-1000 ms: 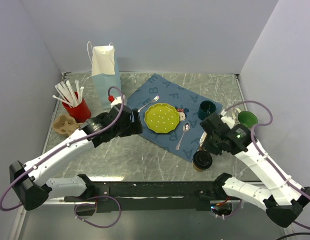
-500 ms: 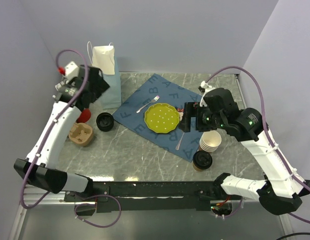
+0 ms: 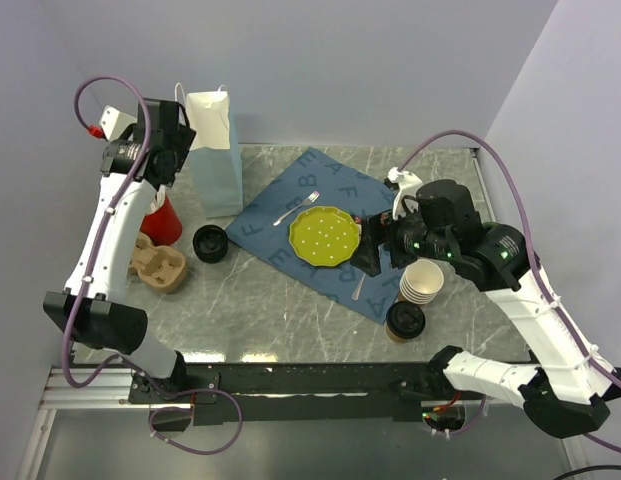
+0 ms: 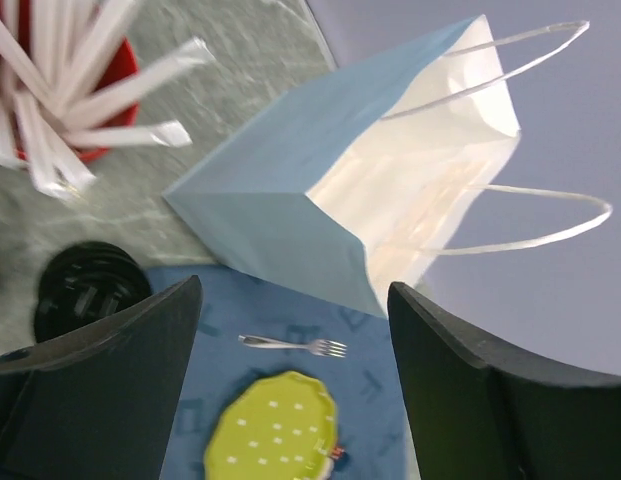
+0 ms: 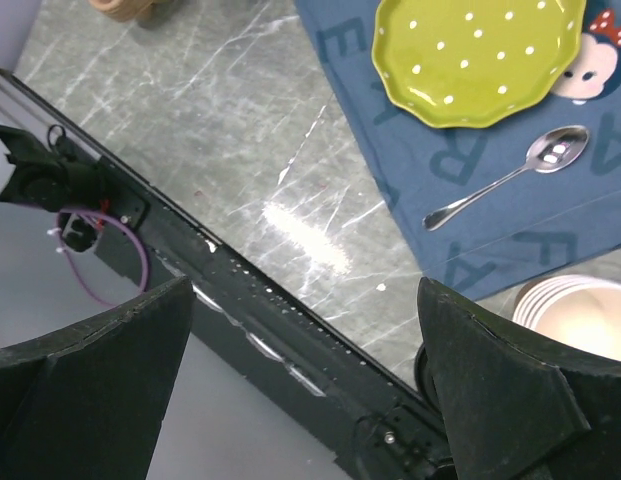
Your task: Pack the takeout coffee
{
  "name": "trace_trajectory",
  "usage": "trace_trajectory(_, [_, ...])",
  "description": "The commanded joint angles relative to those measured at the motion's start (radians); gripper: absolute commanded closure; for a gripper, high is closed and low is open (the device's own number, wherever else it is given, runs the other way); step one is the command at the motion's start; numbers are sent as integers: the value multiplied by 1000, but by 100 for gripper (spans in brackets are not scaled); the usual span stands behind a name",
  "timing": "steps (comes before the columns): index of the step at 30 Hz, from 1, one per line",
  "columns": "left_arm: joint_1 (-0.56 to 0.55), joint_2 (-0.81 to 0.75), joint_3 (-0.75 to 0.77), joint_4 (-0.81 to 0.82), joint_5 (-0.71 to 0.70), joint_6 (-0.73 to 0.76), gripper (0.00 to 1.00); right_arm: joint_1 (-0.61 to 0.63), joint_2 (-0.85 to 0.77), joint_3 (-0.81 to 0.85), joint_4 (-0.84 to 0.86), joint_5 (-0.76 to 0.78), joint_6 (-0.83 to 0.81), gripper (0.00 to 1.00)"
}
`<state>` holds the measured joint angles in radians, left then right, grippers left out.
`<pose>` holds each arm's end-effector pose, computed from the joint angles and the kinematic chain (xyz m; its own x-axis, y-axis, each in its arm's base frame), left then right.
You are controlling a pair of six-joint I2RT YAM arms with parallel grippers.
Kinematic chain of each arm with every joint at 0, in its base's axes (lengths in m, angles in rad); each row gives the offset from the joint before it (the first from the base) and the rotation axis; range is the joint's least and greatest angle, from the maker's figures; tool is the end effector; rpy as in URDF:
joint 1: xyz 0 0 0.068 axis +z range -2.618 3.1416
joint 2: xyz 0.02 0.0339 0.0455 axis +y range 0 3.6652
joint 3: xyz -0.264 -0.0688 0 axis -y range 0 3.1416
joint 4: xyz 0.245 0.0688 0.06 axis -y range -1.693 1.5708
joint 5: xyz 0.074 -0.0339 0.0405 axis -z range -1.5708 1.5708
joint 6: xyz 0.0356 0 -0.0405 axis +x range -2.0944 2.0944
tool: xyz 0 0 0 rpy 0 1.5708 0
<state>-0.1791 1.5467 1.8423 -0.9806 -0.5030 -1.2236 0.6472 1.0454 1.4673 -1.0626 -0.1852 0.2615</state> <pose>0.3101 -0.0387 0.4396 -0.0132 -0.8349 -0.5503 -0.6573 0.4220 -0.6244 0.1348 0.1101 0.4318 -0.6443 -0.1685 -0.7460 -0.5630 0.7647 0.3136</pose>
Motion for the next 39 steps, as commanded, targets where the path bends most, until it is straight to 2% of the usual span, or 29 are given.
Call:
trace_trajectory(1, [1,22,29,54,72,-108,21,-4,36,42,41,12,-54,0])
trace_trajectory(7, [3,128,81,91,103,-108,22,-4,51,48,55,1,-44,0])
trace_trajectory(14, [23,242,136,59,86,-169,23,-4,50,48,35,29,-22,0])
trace_trajectory(16, [24,257,149,103,87,-130,25,-4,42,36,38,46,-15,0])
trace_trajectory(23, [38,336,213,76,144,-131,32,-3,39,21,32,72,-5,0])
trace_trajectory(24, [38,334,210,76,149,-123,40,-3,42,25,30,76,-11,0])
trace_trajectory(27, [39,305,184,69,149,-100,53,-4,45,27,21,105,-24,0])
trace_trajectory(29, [40,271,160,86,158,-90,57,-3,45,24,24,121,-30,0])
trace_trajectory(36, [43,236,130,138,230,-65,91,-4,59,27,33,119,-39,0])
trace_trajectory(39, [43,228,143,192,267,-36,99,-4,65,45,23,156,-33,0])
